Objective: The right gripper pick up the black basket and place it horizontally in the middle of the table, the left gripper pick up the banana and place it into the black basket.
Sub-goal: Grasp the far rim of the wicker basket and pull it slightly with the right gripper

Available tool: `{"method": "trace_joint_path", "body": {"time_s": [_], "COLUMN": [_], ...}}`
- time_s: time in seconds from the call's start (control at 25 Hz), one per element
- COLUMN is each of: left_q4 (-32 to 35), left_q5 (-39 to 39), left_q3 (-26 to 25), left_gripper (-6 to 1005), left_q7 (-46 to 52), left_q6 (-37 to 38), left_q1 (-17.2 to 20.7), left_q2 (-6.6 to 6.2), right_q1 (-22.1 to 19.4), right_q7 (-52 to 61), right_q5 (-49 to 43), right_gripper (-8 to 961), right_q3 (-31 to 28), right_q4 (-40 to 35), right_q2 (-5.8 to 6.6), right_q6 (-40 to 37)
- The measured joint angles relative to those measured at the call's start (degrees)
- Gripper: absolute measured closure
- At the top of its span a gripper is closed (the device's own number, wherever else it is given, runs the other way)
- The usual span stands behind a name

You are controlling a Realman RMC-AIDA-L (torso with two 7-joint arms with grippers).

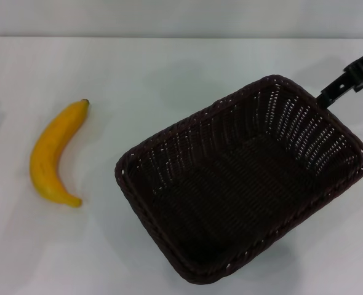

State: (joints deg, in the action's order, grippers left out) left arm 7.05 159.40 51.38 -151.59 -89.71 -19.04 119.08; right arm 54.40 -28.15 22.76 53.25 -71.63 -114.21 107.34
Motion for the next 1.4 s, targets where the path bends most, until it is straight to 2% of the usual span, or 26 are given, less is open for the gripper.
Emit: {"method": "trace_joint_path", "body": {"time_s": [0.04, 0.12, 0.32, 0.6, 1.08, 1.32, 1.4], "left_q4": [0.03, 0.07, 0.60, 0.88, 0.86, 0.85, 0.89], "left_q5": [0.01, 0.01, 0.03, -0.03, -0.01, 0.10, 0.12], "left_q3": [0.00, 0.01, 0.02, 0.07, 0.03, 0.04, 0.04], "left_gripper": [138, 138, 138, 137, 137, 137, 137], "left_q7": [-0.02, -0.06, -0.11, -0.11, -0.11, -0.11, -0.11], "left_q6": [0.05, 0.05, -0.34, -0.17, -0.01, -0.29, -0.30], "left_q1": [-0.13, -0.28, -0.20, -0.24, -0.67, -0.99, -1.05], "left_q2": [0.00, 0.00, 0.00, 0.08, 0.00, 0.00, 0.00], "right_q1": [0.88, 2.40, 6.35, 10.29, 10.62, 10.60, 10.38], "right_q7": [0.42, 1.04, 2.38, 2.20, 2.56, 4.24, 5.40], "right_q5": [-2.17, -4.82, -7.53, -9.44, -9.36, -9.11, -9.07], "right_gripper": [223, 227, 237, 252, 277, 474, 570], "right_q3": [0.17, 0.52, 1.94, 3.79, 6.24, 6.24, 6.22], "right_q4": [0.60, 3.07, 12.77, 23.35, 26.80, 26.64, 26.15], "right_q2": [-0.67, -1.04, -0.52, -0.61, -1.01, -1.10, -1.14], "right_q6": [-0.22, -0.80, -3.60, -8.20, -10.93, -11.20, -11.89]}}
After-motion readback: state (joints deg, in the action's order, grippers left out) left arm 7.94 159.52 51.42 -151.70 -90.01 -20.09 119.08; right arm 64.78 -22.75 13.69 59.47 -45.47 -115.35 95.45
